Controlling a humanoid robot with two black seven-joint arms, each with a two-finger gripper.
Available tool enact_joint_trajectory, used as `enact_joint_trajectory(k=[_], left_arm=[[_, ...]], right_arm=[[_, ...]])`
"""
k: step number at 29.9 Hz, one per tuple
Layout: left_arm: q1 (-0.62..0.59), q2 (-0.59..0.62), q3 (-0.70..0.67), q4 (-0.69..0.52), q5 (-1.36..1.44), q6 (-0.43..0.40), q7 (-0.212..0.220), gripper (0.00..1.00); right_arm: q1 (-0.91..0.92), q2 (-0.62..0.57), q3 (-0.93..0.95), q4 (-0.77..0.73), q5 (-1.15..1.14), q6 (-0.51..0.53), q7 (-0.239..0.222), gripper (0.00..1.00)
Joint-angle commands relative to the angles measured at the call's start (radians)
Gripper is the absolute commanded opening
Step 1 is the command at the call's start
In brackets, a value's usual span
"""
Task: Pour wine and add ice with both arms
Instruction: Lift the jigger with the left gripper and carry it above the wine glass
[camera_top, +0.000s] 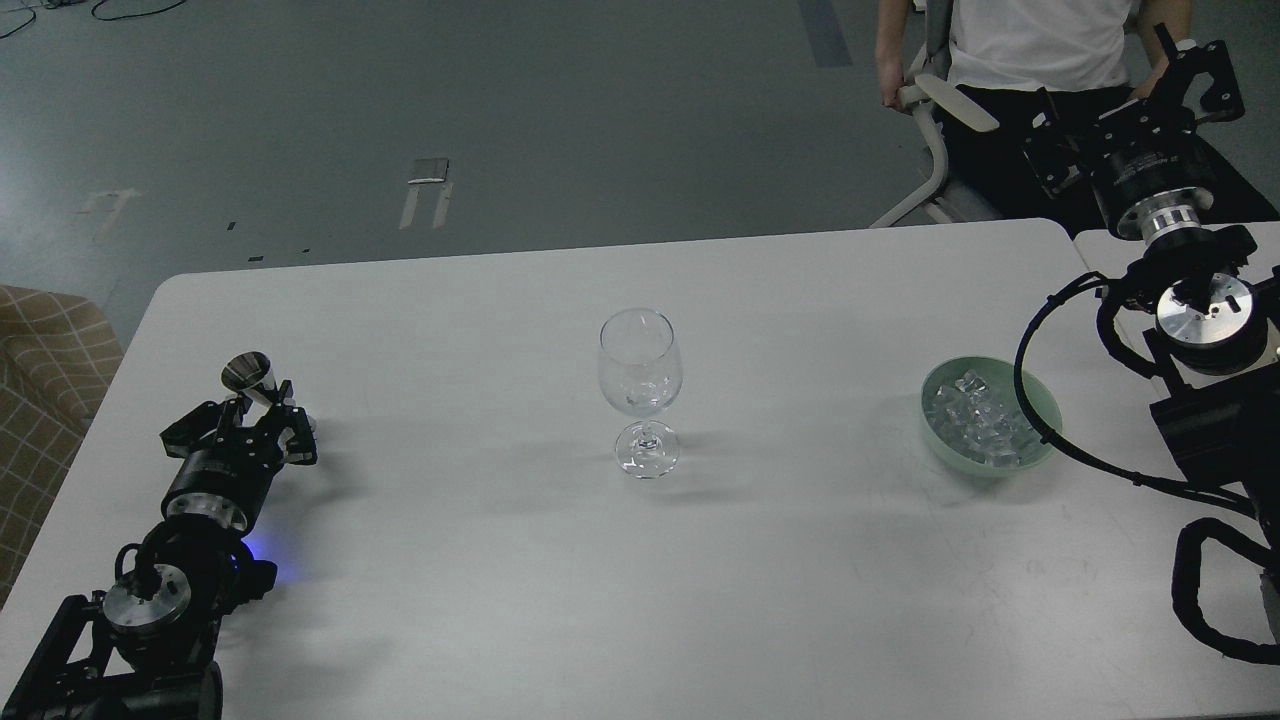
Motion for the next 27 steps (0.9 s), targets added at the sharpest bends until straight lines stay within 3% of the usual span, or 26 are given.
enact_joint_trajectory(k=[1,17,22,27], left_arm=[[0.004,-0.001,0.000,0.000,0.000,-0.001,0.000,0.17],[0.004,-0.010,-0.002,-0.023,-0.005,-0.049,0.009,0.17],[0.007,-0.007,-0.002,-0.066,-0.012,-0.041,0.011,0.17],[0.035,-0.007,0.001,-0.204,-0.014,0.005,0.014,0.16]], right_arm=[[0.000,-0.001,-0.001,-0.001,0.000,0.000,0.000,1.00],[0.000,-0.001,-0.002,-0.001,0.000,0.000,-0.001,1.00],[0.000,-0.001,-0.005,-0.001,0.000,0.000,-0.001,1.00],[0.000,-0.007,-0.004,0.001,0.000,0.000,-0.001,1.00]])
